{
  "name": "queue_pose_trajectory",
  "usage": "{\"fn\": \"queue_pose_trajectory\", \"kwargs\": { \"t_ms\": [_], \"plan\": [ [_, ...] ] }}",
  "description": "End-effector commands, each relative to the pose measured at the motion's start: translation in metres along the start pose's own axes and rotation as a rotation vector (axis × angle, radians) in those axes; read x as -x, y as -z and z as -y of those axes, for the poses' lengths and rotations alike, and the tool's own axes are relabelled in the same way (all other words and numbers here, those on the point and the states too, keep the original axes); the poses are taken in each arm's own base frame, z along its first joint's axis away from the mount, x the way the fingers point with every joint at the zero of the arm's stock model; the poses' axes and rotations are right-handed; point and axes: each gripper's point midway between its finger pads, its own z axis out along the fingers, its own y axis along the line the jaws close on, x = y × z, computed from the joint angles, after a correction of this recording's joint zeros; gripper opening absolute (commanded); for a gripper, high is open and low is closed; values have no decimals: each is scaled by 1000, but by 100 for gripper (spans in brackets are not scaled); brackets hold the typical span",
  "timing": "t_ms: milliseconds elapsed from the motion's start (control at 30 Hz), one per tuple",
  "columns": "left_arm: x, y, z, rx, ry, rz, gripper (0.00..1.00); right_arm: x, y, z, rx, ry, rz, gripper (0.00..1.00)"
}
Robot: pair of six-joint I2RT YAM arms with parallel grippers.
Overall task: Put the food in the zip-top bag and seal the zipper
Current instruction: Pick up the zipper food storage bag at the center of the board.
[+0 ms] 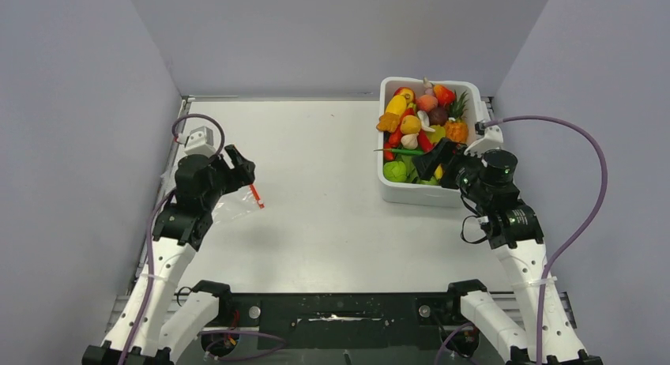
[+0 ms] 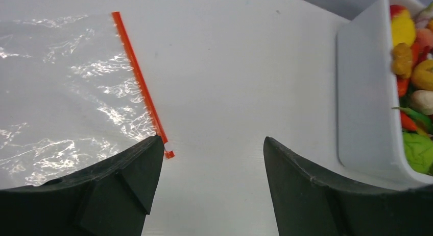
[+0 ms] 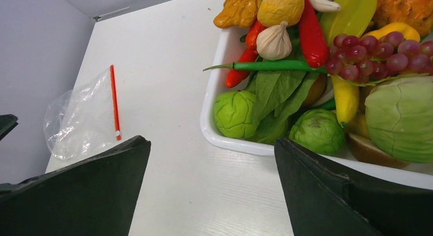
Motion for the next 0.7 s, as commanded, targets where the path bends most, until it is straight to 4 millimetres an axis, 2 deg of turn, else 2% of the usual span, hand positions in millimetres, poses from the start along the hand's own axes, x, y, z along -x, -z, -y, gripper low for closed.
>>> {"fn": "queue_pose_trajectory", "kwargs": {
  "t_ms": [0,100,200,333,433,667],
  "plan": [
    [3,-22,-28,178,-22,-23,68,5,-2,1,-8,-35,31,98],
    [-9,-41,-47,299,-66,-115,57,3,-2,0,-2,-48,21,98],
    [-16,-60,-55,357,-95,-183,51,2,-2,-6,36,-42,29,98],
    [-26,-79,-74,452,-138,-212,50,0,0,-11,66,-29,31,98],
    [-41,-93,-87,512,-174,-260,51,0,2,-16,92,-22,33,98],
    [-61,-111,-111,616,-250,-360,51,8,13,-30,159,11,77,98]
  ]
}}
